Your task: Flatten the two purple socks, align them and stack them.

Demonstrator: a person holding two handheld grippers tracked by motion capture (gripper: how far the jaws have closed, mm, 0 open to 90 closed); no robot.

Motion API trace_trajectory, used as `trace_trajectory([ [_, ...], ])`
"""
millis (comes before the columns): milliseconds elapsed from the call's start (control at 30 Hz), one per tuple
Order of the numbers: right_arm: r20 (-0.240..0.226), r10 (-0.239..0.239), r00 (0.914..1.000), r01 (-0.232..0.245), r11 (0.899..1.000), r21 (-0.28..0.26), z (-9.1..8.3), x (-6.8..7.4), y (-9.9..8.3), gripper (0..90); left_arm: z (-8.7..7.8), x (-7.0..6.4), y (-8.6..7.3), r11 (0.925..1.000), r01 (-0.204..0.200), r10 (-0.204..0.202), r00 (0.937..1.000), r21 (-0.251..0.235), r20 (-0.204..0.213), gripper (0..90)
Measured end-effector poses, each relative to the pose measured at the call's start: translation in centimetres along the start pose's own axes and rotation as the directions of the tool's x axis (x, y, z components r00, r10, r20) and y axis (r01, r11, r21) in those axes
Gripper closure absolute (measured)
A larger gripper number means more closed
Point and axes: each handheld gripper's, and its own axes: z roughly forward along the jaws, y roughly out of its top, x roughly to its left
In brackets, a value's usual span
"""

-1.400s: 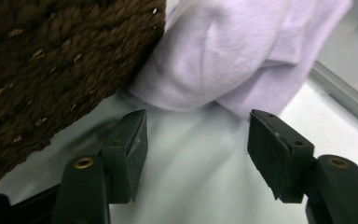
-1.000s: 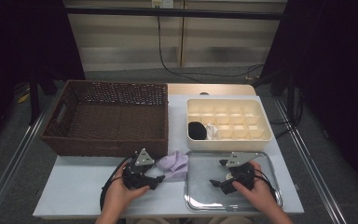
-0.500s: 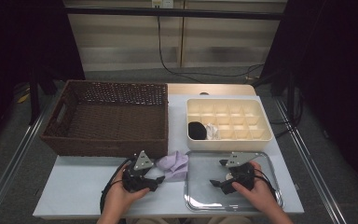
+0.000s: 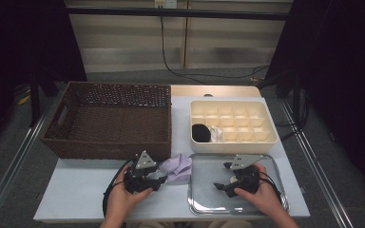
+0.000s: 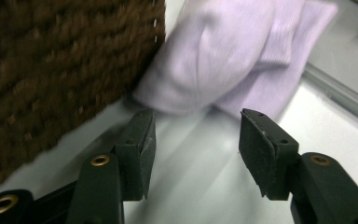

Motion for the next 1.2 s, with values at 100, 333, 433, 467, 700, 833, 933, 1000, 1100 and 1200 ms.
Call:
trace_trajectory([
  [100, 0.000, 0.001, 1.0000, -0.001, 1.000, 0.000, 0.0, 0.0, 0.0, 16.4, -0.1, -0.3, 0.4, 0.9999, -0.012, 0.012, 0.9999, -0.006, 0.006, 49.0],
  [333, 0.006, 0.004, 1.0000, -0.004, 1.000, 0.001, 0.0, 0.1, 0.0, 17.1, 0.6, -0.2, 1.1, 0.9998, -0.020, 0.021, 0.9997, 0.004, -0.015, 63.0],
  [433, 0.002, 0.007, 1.0000, -0.007, 1.000, 0.001, -0.1, 0.2, 0.0, 18.3, 0.6, 0.1, 1.3, 1.0000, -0.010, 0.010, 0.9994, 0.000, -0.032, 65.8],
  [467, 0.002, 0.007, 1.0000, -0.007, 1.000, 0.001, -0.1, 0.2, 0.0, 18.3, 0.5, 0.2, 1.3, 1.0000, -0.008, 0.008, 0.9996, 0.002, -0.028, 65.8],
  [700, -0.029, -0.022, 0.9993, 0.022, 1.000, 0.002, 0.4, 0.8, 0.9, 23.2, 0.2, 0.1, 2.0, 0.9999, -0.014, 0.014, 0.9996, 0.003, -0.024, 76.4],
  [833, -0.032, -0.028, 0.9991, 0.028, 1.000, -0.011, 0.4, 1.0, 1.4, 24.3, 0.1, -0.2, 2.1, 1.0000, -0.006, 0.006, 1.0000, 0.001, -0.004, 75.7],
  [933, -0.039, -0.020, 0.9990, 0.019, 1.000, -0.018, 0.5, 1.0, 1.5, 24.3, 0.0, -0.5, 2.4, 1.0000, 0.000, 0.000, 0.9998, 0.007, 0.019, 75.5],
  [1000, -0.037, -0.030, 0.9989, 0.030, 0.999, -0.014, 0.6, 1.1, 1.5, 24.6, -0.2, -0.9, 2.6, 0.9999, 0.011, -0.012, 0.9988, 0.003, 0.047, 75.0],
  [1100, -0.047, -0.029, 0.9985, 0.029, 1.000, -0.011, 0.7, 1.3, 1.6, 26.1, -0.3, -1.8, 3.1, 0.9999, 0.008, -0.008, 0.9962, -0.006, 0.087, 73.0],
  [1200, -0.048, -0.024, 0.9986, 0.023, 1.000, -0.003, 0.7, 1.4, 1.6, 26.2, 0.4, -2.7, 3.5, 0.9989, -0.045, 0.045, 0.9968, -0.010, 0.066, 69.0],
])
